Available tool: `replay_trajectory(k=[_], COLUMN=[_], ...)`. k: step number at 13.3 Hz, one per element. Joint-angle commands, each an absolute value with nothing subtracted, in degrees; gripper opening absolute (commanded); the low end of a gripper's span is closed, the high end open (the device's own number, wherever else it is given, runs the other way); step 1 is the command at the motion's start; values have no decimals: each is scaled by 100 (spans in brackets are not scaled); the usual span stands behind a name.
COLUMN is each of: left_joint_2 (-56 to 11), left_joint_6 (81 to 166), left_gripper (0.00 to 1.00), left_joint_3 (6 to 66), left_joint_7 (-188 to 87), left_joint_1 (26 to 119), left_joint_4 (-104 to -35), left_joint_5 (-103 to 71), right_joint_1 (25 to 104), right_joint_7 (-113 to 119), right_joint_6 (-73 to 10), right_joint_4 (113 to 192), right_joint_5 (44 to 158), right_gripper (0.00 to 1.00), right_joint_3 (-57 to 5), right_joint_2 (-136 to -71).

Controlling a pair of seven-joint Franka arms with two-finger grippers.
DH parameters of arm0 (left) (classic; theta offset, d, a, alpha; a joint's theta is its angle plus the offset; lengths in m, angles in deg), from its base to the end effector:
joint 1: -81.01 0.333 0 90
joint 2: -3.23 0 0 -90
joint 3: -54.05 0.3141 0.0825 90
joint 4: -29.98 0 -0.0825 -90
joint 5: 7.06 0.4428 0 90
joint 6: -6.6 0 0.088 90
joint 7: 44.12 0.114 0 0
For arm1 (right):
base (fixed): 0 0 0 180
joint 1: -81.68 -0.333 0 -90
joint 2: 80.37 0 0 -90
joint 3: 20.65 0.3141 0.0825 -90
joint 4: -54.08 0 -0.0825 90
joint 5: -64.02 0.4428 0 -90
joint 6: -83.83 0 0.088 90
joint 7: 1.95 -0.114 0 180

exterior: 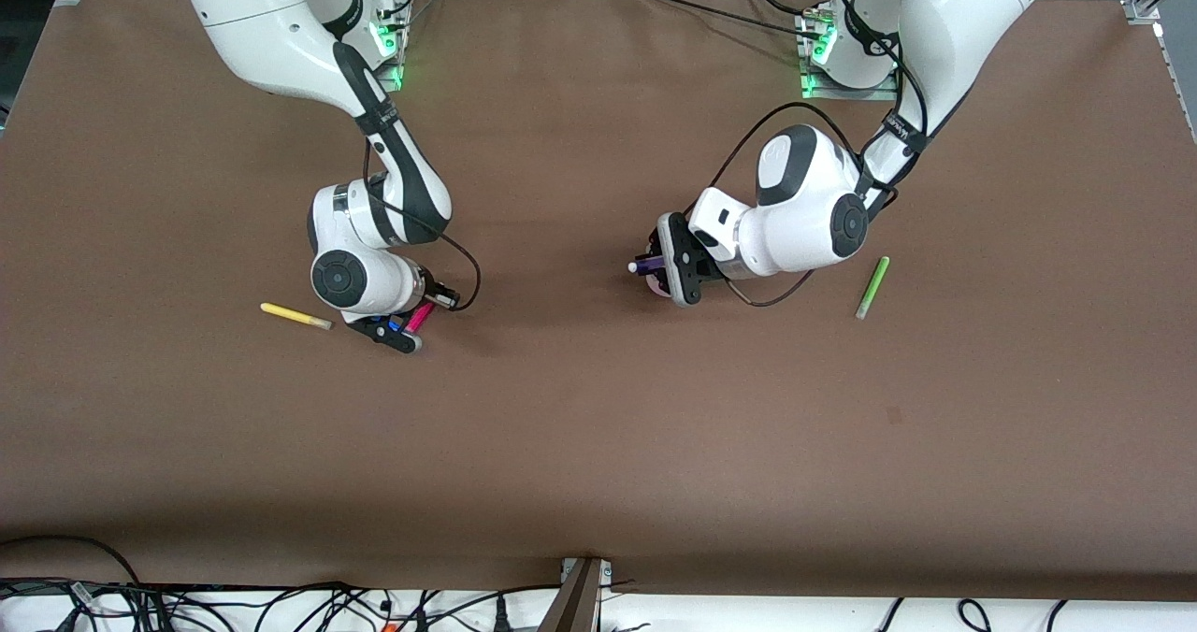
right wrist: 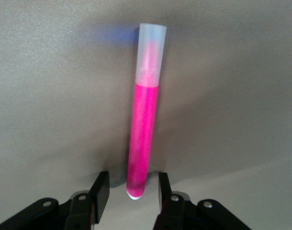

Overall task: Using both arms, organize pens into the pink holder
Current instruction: 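Carry the blue marker to the holder while the right gripper grasps pink, then drop the blue marker into the holder while the right gripper lifts pink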

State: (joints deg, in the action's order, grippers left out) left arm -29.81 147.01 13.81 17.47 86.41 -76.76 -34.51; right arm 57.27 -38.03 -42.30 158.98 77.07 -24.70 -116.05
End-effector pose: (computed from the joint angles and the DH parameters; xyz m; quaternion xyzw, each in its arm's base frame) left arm 0.5838 -0.3793 0.2406 0.7748 -0.5363 0.1194 0.3127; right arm 0.6090 0.2355 0.1192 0.9683 -0.2084 -0.1376 0.0040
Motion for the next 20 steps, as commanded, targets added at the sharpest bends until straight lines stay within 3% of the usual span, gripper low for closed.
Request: replay_trajectory(k=[1,4,9,14,18,20], left_joint_2=[-2780,-2420,-2375,-2375,-2463,-2411], left_joint_6=[14766,14513,12835,11868,10489,10241], left_gripper=[100,100,100,100,100,100], left_joint_3=[1275,1090,1073,1432,1643,1670], left_joint_7=[1916,1724,1020,476,-667,-896], left_joint_1=[8734,8830,9645,10043,9965,9973], left_joint_4=[-7848,-7770,-7181,-6470,-5178,-5132], left_joint_5=[-3597,-3597,-3588,-3335,-2299,-1728], right_joint_1=[5751,5751,5733,5698,5698,5601], right_joint_7=[-3763,-3772,-3763,-3746,-4367,-5043], right_joint_6=[-4344,-4388,-4379,-3837,-2825,-2788], right_joint_4=[16025,16025,15955,15544,14691,14392], right_joint_5=[7800,7800,7940,8493,9476,9872], right_gripper=[39,29,0,0,0,0], right_joint_3=[-2469,-2469,-2469,-2460,-2443,-2259], right_joint_2=[-11527,-11527,-11527,-11509,-11570,-11684])
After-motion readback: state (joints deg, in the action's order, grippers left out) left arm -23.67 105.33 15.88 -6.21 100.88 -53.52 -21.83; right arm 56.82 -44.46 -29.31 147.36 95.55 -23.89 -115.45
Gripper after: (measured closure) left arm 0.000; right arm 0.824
